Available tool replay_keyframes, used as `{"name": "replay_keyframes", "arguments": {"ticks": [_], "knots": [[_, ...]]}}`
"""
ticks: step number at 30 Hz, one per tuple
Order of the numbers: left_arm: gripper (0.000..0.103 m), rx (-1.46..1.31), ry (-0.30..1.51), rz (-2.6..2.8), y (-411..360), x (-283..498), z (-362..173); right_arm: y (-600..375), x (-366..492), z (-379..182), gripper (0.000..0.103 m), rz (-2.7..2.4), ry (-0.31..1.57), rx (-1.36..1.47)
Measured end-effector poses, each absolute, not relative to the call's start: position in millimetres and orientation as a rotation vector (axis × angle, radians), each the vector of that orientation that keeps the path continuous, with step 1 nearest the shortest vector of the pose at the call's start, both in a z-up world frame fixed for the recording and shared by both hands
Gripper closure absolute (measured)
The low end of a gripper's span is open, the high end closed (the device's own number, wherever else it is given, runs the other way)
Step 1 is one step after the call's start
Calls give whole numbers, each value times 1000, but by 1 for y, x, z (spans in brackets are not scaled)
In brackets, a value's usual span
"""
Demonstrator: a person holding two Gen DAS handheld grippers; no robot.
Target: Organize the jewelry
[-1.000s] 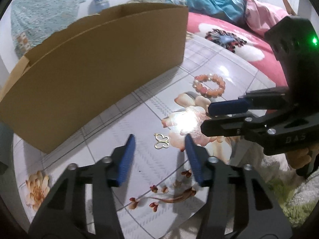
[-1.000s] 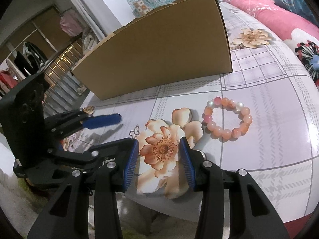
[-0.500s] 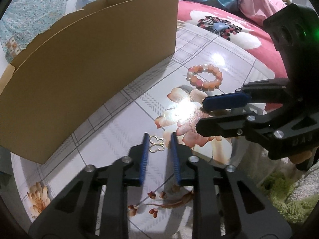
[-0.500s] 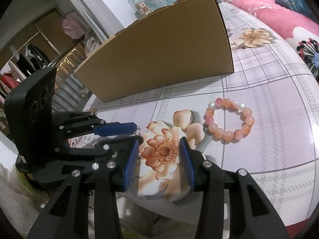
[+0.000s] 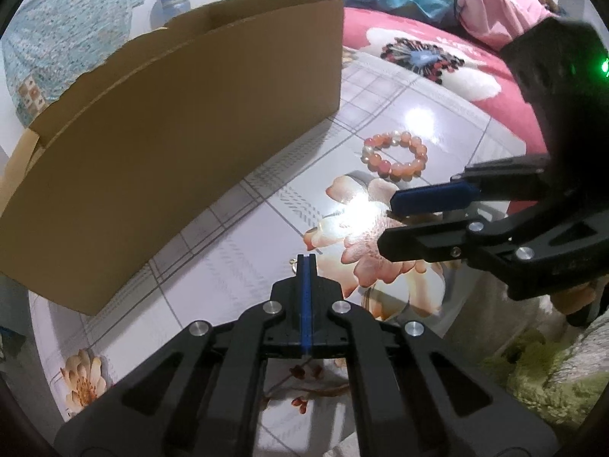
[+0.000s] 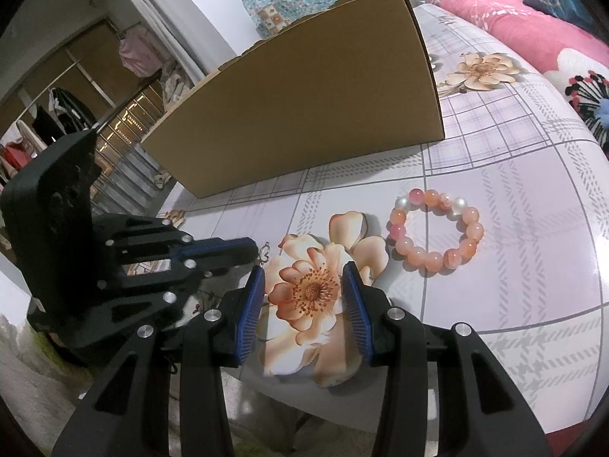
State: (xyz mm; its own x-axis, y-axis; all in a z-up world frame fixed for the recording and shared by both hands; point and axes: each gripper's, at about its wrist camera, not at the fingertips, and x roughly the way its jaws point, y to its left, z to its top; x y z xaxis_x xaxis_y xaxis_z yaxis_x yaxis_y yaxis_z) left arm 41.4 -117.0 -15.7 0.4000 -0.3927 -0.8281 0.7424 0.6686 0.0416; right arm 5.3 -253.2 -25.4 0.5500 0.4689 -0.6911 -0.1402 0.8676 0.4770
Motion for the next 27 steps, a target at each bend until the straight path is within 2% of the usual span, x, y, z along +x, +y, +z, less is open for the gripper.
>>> {"name": "replay_keyframes", "arguments": {"ticks": [19,21,23,27], "knots": [[103,462,929,-771,-124,34,-24,-250,7,-23,61,381,925,393],[96,457,929,-772,-123,34,-24,-253,6,-23,61,379,923,393],[83,456,929,-781,-121,34,-22,-255,6,-23,61,376,920,399],[79,476,931,-812,-124,34,-21,-263,6,-23,61,366,913,417]]}}
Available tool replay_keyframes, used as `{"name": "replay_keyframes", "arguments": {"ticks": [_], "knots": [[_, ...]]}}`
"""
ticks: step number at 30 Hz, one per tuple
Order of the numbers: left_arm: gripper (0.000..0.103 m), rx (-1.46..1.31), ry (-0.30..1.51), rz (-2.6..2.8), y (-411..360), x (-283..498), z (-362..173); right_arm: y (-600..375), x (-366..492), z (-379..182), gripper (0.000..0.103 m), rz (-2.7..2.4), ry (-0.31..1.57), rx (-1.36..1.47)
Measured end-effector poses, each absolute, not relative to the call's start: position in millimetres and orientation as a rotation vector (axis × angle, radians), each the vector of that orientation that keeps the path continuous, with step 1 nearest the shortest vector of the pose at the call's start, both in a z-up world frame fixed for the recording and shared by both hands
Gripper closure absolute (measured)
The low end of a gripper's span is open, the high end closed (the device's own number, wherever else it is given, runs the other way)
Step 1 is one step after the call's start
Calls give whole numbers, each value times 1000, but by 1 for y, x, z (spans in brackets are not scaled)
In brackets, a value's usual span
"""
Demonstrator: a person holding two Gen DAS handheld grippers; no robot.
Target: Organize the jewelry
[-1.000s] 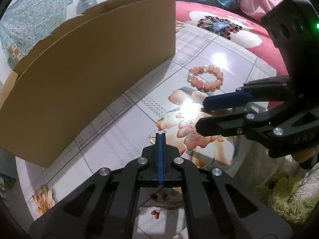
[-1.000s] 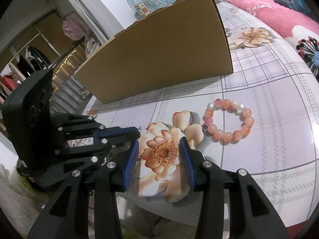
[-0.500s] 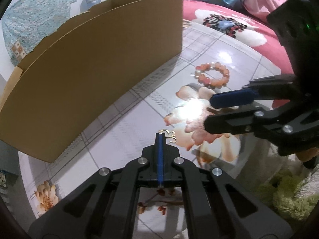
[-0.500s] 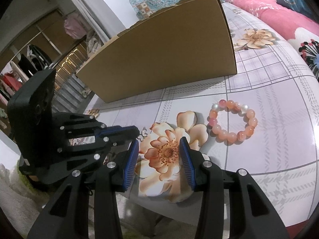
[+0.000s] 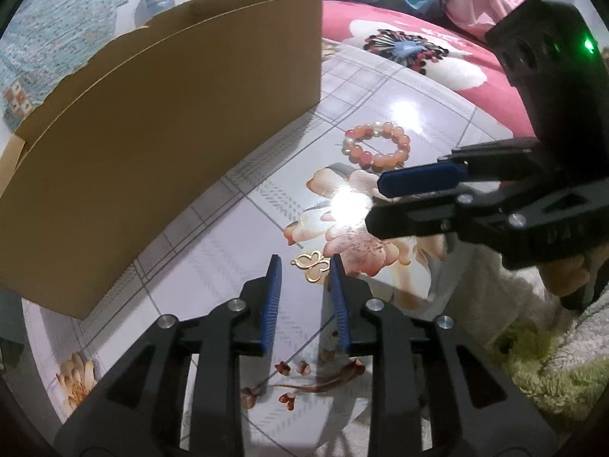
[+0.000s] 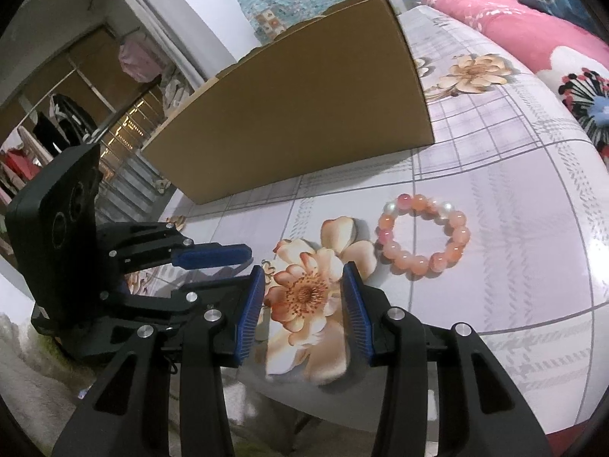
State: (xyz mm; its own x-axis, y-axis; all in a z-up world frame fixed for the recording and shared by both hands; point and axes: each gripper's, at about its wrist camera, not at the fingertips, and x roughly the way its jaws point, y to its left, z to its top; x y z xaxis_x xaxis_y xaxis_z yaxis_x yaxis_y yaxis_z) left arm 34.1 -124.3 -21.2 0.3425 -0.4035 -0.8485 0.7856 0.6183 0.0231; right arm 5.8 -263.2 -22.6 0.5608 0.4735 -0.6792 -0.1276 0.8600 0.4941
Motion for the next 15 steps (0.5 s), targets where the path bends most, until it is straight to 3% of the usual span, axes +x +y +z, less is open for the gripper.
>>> {"name": "replay_keyframes", "arguments": {"ticks": [15], "knots": [[80,543,980,-874,-134,42,-23,-268,0,-28,61,360,910,440]]}}
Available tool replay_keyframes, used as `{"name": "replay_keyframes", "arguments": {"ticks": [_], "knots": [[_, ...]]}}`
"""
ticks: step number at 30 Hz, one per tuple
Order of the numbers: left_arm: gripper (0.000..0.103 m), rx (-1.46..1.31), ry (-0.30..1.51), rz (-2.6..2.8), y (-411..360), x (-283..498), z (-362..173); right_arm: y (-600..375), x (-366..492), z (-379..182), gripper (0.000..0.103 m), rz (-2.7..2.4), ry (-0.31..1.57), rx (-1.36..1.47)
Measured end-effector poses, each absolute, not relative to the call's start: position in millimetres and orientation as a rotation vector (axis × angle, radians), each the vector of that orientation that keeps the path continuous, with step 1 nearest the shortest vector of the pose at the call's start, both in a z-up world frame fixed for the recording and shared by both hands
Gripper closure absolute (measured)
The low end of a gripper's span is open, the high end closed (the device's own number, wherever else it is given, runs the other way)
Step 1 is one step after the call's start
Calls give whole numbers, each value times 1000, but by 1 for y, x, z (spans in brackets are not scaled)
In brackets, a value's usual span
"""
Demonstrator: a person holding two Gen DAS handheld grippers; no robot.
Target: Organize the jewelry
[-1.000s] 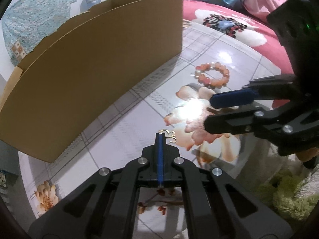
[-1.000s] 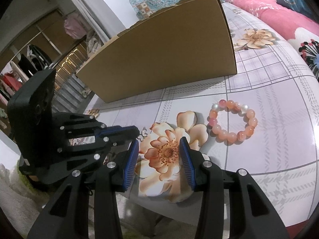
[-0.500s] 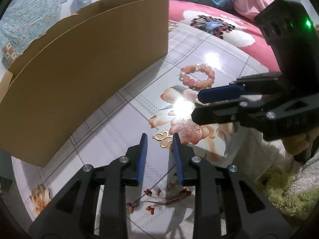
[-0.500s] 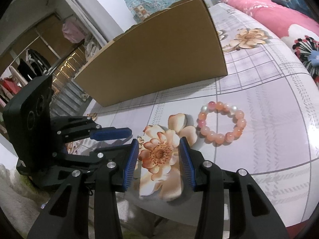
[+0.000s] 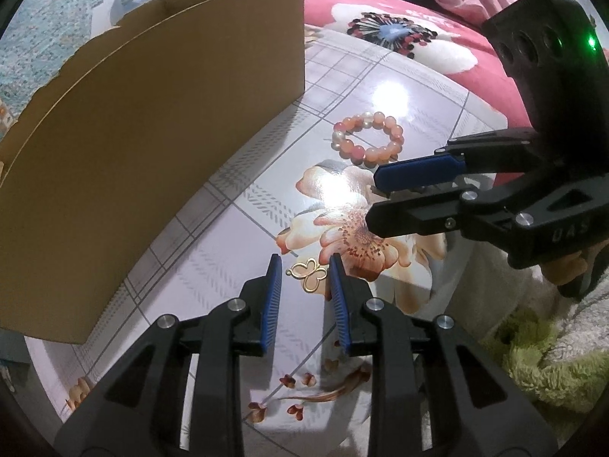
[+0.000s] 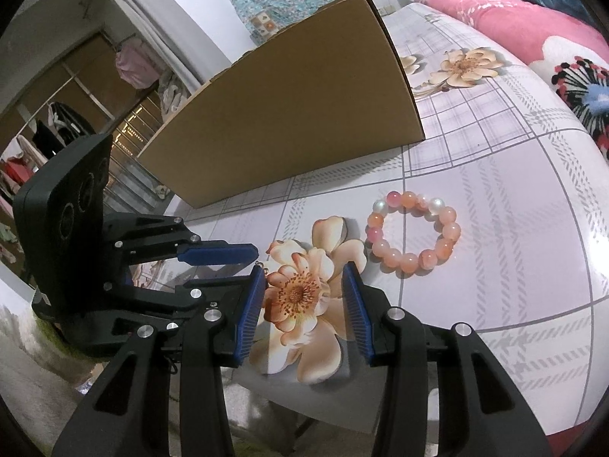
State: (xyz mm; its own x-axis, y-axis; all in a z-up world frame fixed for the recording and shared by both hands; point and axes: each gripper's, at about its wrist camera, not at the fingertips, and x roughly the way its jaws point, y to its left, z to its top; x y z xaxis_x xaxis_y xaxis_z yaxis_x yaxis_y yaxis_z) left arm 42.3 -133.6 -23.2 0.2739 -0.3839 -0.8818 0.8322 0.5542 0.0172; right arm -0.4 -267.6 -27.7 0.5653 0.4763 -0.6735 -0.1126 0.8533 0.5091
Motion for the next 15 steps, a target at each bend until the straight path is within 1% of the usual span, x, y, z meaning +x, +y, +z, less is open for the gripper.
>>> {"name": "replay_keyframes", "arguments": {"ticks": [1,15], "knots": [[84,548,981,-879,-135,42,-23,-268,0,-28,61,360,910,441],[84,564,960,-866,-140,39,-23,-271,3,-27,61,356,906,442]]}}
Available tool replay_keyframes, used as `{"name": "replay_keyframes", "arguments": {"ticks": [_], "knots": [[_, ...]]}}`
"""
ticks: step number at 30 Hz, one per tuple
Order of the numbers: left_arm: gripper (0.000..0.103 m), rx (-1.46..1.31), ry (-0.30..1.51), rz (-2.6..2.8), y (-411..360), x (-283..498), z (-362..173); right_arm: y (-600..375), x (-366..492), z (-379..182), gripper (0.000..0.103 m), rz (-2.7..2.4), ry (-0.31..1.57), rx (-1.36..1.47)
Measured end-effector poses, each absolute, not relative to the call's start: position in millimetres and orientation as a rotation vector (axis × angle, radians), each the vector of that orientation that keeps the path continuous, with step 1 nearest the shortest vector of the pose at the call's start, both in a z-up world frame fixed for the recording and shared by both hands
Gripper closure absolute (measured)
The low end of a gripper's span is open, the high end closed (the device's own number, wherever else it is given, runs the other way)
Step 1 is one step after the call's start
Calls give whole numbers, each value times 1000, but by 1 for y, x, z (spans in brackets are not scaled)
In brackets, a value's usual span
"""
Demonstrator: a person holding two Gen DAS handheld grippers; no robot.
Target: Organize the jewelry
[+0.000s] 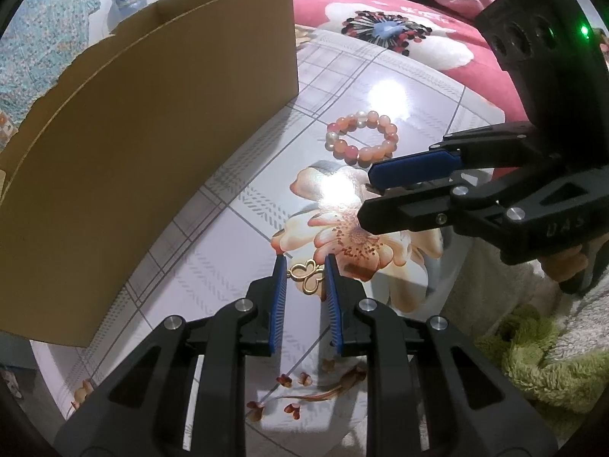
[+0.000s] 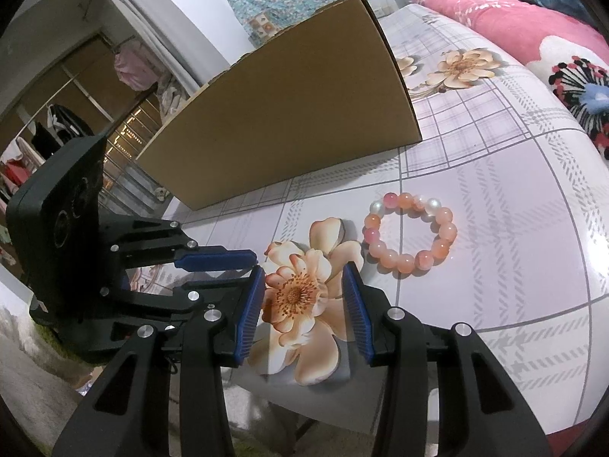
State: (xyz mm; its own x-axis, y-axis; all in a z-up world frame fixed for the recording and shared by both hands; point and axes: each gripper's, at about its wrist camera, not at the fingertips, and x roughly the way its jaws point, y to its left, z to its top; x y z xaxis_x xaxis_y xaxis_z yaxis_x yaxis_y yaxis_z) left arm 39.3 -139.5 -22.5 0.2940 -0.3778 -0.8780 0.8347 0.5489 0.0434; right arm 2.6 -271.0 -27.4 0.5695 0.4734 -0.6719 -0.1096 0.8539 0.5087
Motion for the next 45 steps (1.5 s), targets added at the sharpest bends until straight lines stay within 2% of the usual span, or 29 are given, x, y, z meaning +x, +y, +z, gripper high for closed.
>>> {"name": "replay_keyframes", "arguments": {"ticks": [8,18,22,24,25,26,31,40,45], "knots": [[84,500,913,-810,-123,41,-4,-271,0,-10,61,316,850,331],[84,379,844,-749,-90,42,18,-261,25,-11,64,181,925,107],[84,344,821,-731,-77,42,25,-253,34,-15,71,152,965,48],[84,330,814,-723,-74,43,27,-249,36,-14,79,137,975,7],[84,323,807,-718,-72,43,29,-248,37,-14,88,125,982,-17],[84,317,800,-715,-70,43,31,-249,38,-13,94,130,990,-24],[84,281,751,-716,-60,42,49,-270,32,-4,94,147,974,98],[84,244,636,-716,-41,51,102,-331,19,45,94,246,782,472],[84,277,588,-693,-32,74,132,-337,32,88,94,311,672,485]]}}
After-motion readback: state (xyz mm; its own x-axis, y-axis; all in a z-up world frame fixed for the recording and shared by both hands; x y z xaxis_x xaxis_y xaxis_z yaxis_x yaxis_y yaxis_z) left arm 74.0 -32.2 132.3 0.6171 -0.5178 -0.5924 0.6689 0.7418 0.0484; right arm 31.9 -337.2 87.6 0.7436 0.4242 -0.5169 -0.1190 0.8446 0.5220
